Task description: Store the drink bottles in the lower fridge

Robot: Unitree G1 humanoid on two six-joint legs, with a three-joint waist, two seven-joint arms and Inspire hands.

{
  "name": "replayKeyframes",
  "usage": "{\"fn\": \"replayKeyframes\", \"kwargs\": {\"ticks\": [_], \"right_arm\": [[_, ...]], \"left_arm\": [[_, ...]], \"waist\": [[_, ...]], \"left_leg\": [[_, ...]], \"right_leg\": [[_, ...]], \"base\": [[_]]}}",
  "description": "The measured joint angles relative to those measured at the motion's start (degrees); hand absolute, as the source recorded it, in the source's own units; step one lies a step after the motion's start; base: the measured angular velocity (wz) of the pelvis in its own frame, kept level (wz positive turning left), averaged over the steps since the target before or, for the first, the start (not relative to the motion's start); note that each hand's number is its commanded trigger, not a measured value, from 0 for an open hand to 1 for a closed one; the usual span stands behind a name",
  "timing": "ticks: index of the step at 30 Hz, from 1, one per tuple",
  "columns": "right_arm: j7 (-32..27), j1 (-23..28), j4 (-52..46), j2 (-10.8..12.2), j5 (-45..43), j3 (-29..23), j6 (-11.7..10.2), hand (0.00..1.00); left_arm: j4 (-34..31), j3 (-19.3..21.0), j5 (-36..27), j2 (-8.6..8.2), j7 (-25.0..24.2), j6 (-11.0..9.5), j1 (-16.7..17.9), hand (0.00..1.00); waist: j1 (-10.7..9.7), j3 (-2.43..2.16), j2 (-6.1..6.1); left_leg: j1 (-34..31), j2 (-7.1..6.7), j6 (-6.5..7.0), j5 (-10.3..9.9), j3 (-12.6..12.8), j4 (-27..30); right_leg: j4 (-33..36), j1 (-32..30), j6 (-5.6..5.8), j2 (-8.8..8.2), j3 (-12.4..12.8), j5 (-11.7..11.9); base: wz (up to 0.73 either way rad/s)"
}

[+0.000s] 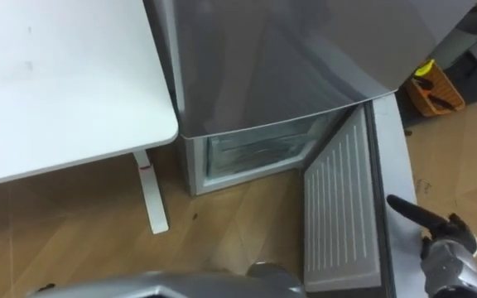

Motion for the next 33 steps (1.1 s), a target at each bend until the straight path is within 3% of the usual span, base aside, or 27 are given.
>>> {"fn": "replayKeyframes", "kwargs": {"ticks": [7,9,13,17,19,21,22,23,28,29,33], "right_arm": [[0.6,-0.3,-12.1,4.0,-4.0,10.8,0.3,0.00],[0.6,-0.3,-14.9,5.3,-5.2,15.1,0.5,0.00],[-1.9,-1.2,-16.5,5.9,-6.7,17.2,1.2,0.00],[-3.4,-2.1,-23.8,6.1,-11.2,22.6,6.9,0.00],[-3.0,-3.8,-26.3,6.6,-13.0,27.4,7.8,0.00],[-0.9,-6.6,-26.3,7.7,-13.6,31.7,8.2,0.00],[3.0,-8.5,-26.3,8.3,-13.5,35.0,8.2,0.00],[4.8,-10.1,-26.5,9.9,-12.3,37.8,10.6,0.00],[19.0,-15.2,-27.6,14.9,-12.5,45.0,11.1,0.00],[20.2,-16.6,-27.4,15.7,-12.2,45.5,13.0,0.00],[25.9,-17.0,-29.2,15.6,-12.5,46.5,13.0,0.00]], "left_arm": [[0.2,-6.0,-0.3,-0.93,0.5,0.1,-2.5,0.00],[1.8,-8.4,-0.3,-1.08,0.7,0.3,-3.6,0.00],[2.2,-12.5,0.0,-2.07,1.5,1.9,-5.7,0.00],[2.6,-16.3,1.1,-1.67,1.7,6.0,-6.5,0.00],[2.8,-17.5,2.4,-1.65,1.5,7.2,-7.1,0.00],[4.1,-18.2,2.9,-1.71,1.5,7.7,-8.6,0.00],[4.3,-18.4,3.2,-1.77,1.5,8.0,-9.5,0.00],[4.3,-18.6,3.4,-1.68,1.7,8.2,-9.7,0.00],[4.3,-21.6,3.5,-2.03,0.5,9.7,-10.2,0.00],[4.3,-22.1,3.5,-2.12,0.1,9.9,-10.2,0.00],[4.3,-22.9,2.8,-2.69,-0.7,10.1,-9.4,0.00]], "waist": [[1.2,0.11,0.77],[2.7,0.19,0.90],[5.9,0.19,1.05],[6.7,0.23,1.05],[6.9,0.24,1.01],[7.9,0.28,0.97],[9.3,0.31,1.00],[9.7,0.42,0.89],[10.3,1.11,1.44],[10.4,1.13,1.50],[12.0,0.95,1.64]], "left_leg": [[-0.3,0.65,-0.19,0.5,-0.1,0.7],[-0.3,0.77,-0.25,0.5,0.1,0.7],[-1.8,0.80,-0.10,0.7,-0.8,0.8],[-2.9,0.86,-0.22,0.8,-3.3,1.2],[-3.6,0.96,-0.60,1.3,-3.3,1.1],[-3.8,0.97,-0.94,2.1,-3.7,0.9],[-3.8,1.11,-1.26,2.4,-4.0,1.0],[-3.9,1.20,-1.52,2.8,-5.1,1.0],[-5.5,1.20,-2.03,3.5,-8.7,1.2],[-6.0,1.03,-2.08,3.7,-9.9,1.0],[-7.0,0.68,-2.01,4.1,-12.1,1.1]], "right_leg": [[-3.5,0.6,-0.33,1.21,0.2,1.9],[-3.8,0.7,-0.55,1.75,1.0,2.5],[-4.5,-1.0,-0.70,2.15,2.1,4.3],[-4.8,-1.8,-1.52,2.44,0.9,5.1],[-4.8,-2.6,-2.05,2.45,0.6,5.4],[-4.9,-2.9,-2.57,2.49,0.2,5.7],[-5.4,-2.8,-2.92,2.60,-0.1,5.8],[-5.8,-2.3,-3.25,2.55,-1.1,5.8],[-5.9,-2.1,-3.24,1.96,-4.0,5.1],[-5.9,-2.1,-3.26,1.77,-4.6,5.0],[-5.9,-2.0,-3.54,1.21,-6.4,5.1]], "base": [[-0.08],[-0.23],[-0.38],[-0.14],[0.00],[0.06],[0.21],[0.30],[0.39],[0.52],[0.36]]}}
